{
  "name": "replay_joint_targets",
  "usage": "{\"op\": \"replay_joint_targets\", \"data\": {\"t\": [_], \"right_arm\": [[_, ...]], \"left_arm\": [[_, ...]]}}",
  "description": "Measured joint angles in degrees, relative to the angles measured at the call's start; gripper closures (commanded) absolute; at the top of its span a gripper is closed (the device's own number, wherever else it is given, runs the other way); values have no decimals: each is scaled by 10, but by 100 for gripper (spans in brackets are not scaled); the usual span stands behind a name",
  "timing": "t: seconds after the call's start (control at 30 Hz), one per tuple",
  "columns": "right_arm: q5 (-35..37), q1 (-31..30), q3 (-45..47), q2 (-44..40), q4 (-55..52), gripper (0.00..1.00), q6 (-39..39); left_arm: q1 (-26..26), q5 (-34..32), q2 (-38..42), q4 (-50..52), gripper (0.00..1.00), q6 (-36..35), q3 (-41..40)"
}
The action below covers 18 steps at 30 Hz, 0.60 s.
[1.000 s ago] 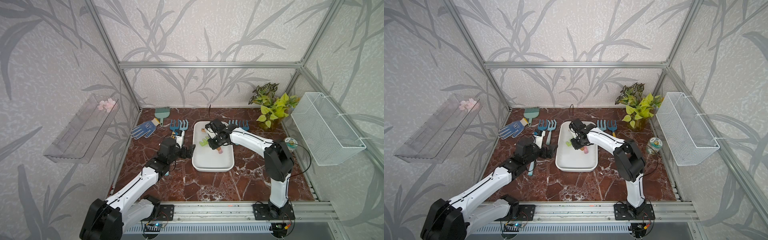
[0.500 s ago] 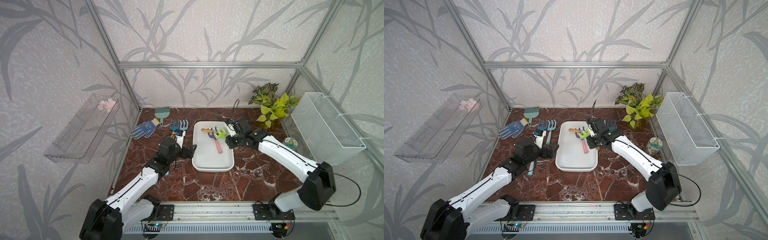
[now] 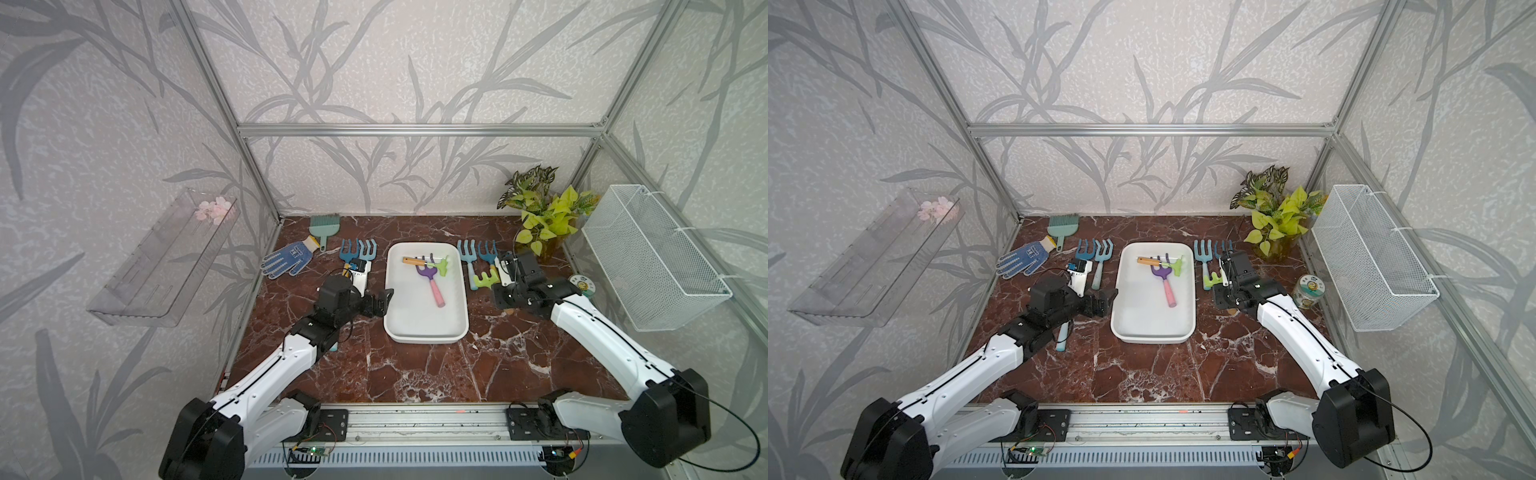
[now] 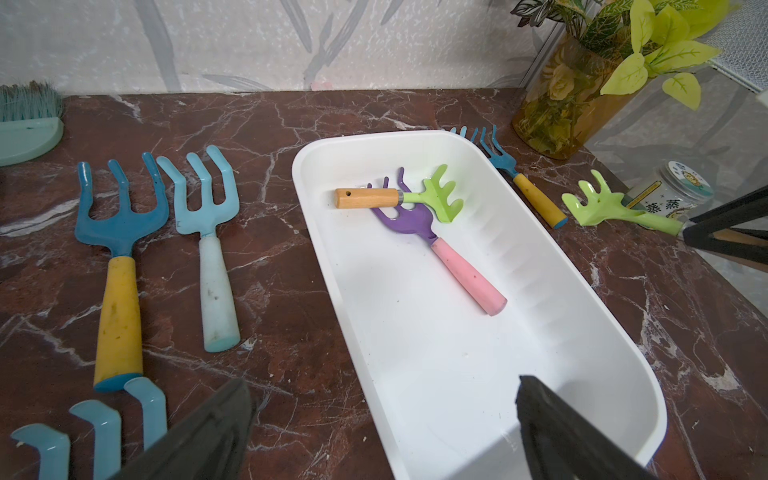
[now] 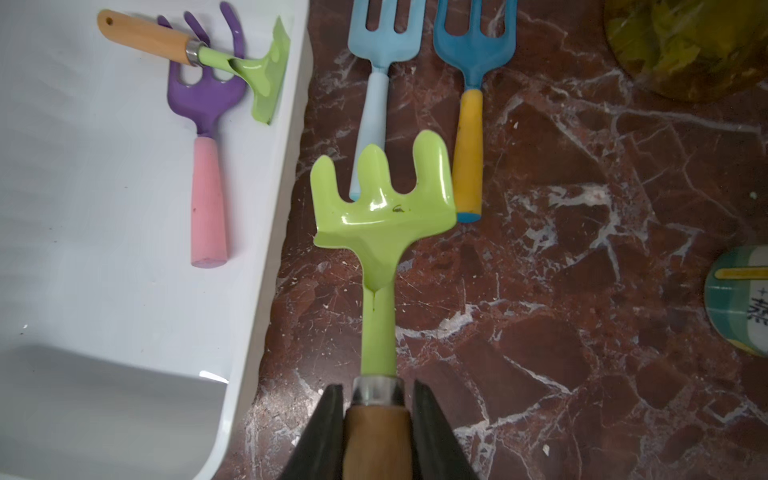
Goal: Take the hand rake out of the storage box
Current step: Place the rake at the center of the board.
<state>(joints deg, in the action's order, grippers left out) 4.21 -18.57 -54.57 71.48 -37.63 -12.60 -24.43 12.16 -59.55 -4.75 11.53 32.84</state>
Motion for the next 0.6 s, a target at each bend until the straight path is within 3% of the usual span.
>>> {"op": "replay_joint_targets", "data": {"t": [0.6], "right_arm": [[-22, 86, 47, 75, -10, 82, -6]], "left_arm": [[0, 2, 2, 0, 0, 0, 0]]}}
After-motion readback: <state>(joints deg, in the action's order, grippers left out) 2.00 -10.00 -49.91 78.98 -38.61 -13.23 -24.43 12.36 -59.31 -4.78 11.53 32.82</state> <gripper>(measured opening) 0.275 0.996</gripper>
